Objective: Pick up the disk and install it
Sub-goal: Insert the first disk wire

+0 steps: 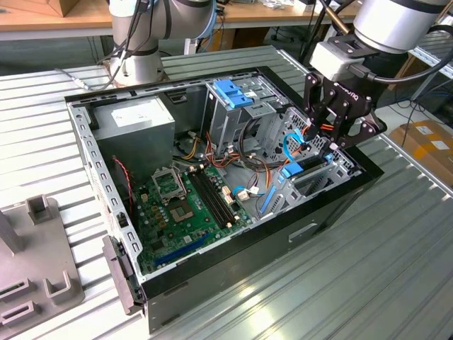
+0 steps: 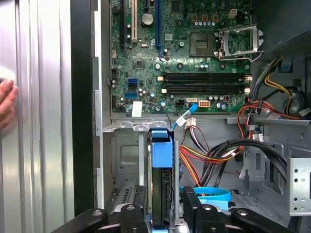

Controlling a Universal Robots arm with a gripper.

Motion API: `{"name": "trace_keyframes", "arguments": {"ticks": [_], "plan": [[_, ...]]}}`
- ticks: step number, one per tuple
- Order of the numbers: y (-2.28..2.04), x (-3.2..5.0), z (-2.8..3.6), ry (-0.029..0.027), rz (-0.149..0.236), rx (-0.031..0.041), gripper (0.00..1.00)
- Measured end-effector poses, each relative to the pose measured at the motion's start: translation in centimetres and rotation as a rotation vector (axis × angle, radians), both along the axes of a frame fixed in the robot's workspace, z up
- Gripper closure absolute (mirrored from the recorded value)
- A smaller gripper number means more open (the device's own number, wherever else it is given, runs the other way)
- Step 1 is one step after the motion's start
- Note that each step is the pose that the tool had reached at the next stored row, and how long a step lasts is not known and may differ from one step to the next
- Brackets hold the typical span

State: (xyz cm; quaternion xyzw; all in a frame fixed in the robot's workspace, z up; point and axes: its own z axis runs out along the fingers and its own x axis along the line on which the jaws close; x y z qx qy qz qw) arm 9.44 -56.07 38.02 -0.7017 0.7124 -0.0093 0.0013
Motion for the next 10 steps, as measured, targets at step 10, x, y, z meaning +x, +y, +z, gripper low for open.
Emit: {"name": "trace_keyframes", "arguments": {"ticks": [10], "plan": [[0.37, 0.38, -0.02, 0.0000, 0.000, -0.0001, 0.56]]}}
